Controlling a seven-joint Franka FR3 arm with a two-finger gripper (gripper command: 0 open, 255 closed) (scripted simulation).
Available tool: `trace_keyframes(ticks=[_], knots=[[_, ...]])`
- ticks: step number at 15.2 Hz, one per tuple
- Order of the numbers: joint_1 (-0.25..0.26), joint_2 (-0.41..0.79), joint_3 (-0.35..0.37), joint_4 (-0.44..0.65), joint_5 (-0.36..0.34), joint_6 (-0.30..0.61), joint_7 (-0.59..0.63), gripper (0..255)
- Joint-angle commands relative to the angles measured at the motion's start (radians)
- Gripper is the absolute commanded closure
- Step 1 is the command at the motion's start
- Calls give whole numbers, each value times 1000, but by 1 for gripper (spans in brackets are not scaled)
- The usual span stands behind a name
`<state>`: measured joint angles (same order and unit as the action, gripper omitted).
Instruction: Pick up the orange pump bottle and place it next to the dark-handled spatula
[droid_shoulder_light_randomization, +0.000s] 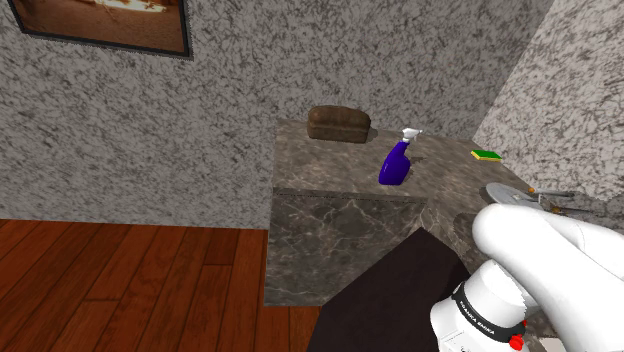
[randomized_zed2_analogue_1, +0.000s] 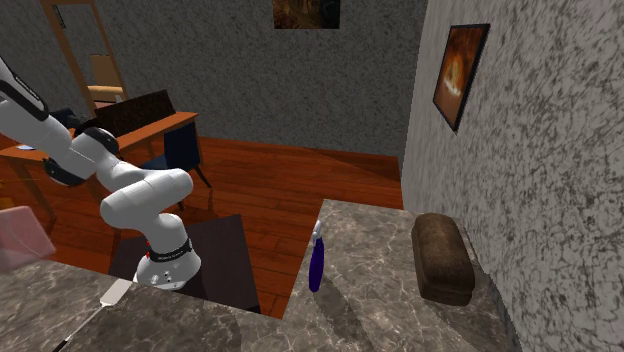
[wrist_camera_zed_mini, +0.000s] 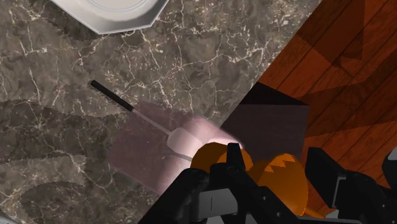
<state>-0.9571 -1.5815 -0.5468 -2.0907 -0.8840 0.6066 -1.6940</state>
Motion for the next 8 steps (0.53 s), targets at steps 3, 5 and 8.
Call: trace_keyframes(ticks=[3, 5, 8], knots=[[-13, -55, -18, -62, -19, 10, 6, 255], [-19, -82, -27, -92, -31, 14, 8, 255], [-29, -123, -43, -135, -50, 19, 10, 255]])
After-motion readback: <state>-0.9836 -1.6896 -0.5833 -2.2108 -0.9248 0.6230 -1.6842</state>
